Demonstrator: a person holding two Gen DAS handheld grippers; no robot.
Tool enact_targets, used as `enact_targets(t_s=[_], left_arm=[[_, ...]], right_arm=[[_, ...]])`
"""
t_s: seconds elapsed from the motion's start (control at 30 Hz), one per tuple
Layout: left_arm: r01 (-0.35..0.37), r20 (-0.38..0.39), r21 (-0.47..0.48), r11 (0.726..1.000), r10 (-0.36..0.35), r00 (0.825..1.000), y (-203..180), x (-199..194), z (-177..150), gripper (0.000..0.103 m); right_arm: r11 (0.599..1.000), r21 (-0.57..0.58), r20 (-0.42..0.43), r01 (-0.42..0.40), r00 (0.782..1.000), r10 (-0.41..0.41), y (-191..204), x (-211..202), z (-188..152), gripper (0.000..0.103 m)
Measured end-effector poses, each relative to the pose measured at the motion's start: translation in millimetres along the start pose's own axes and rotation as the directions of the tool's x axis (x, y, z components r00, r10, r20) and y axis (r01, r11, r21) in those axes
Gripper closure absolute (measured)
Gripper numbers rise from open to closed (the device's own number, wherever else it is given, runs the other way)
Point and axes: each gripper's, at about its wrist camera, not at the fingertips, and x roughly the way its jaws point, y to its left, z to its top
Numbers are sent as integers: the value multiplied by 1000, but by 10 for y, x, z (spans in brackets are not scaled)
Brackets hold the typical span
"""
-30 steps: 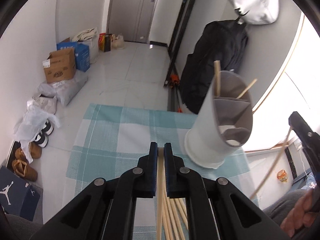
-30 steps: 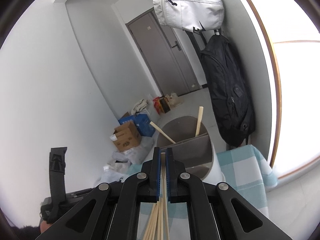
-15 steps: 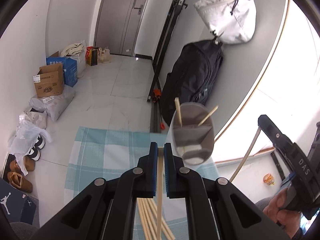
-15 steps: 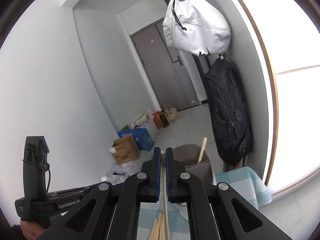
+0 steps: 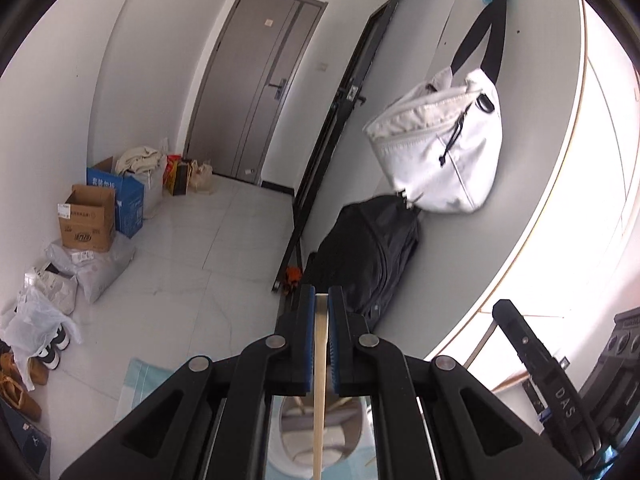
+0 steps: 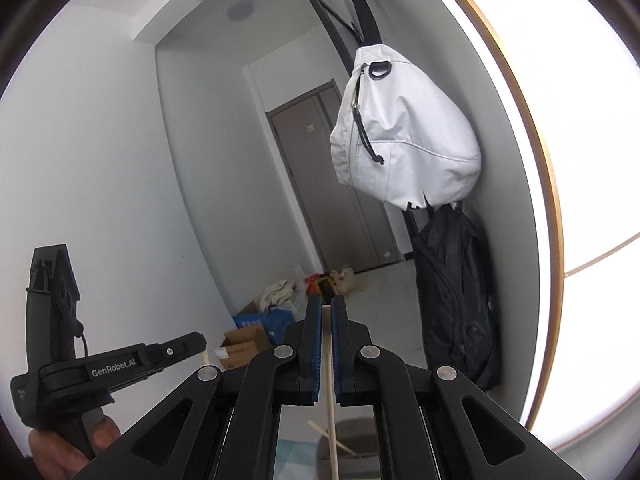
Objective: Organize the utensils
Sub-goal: 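Carry both held chopsticks upright above the utensil holder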
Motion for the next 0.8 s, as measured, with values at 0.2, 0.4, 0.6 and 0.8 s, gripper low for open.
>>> enact_targets(t_s=[0.2, 0.4, 0.6, 0.8], left_arm=[[-8, 41, -21, 1000, 8, 999, -5, 251, 150, 101], [-12, 47, -21, 1000, 13, 999, 22, 501, 163, 101], [-21, 50, 10, 1000, 20, 999, 55, 726, 103, 101], [-10, 30, 32, 999, 9, 1000, 77, 882, -53, 101]], right_arm=[[1000, -14, 23, 5, 1000, -5, -84, 306, 135, 99], [1000, -21, 19, 8, 1000, -8, -191, 593, 86, 99], [1000, -10, -9, 14, 1000, -14, -311, 860, -60, 99], [999, 25, -64, 28, 998, -26, -417, 1073, -367, 99]])
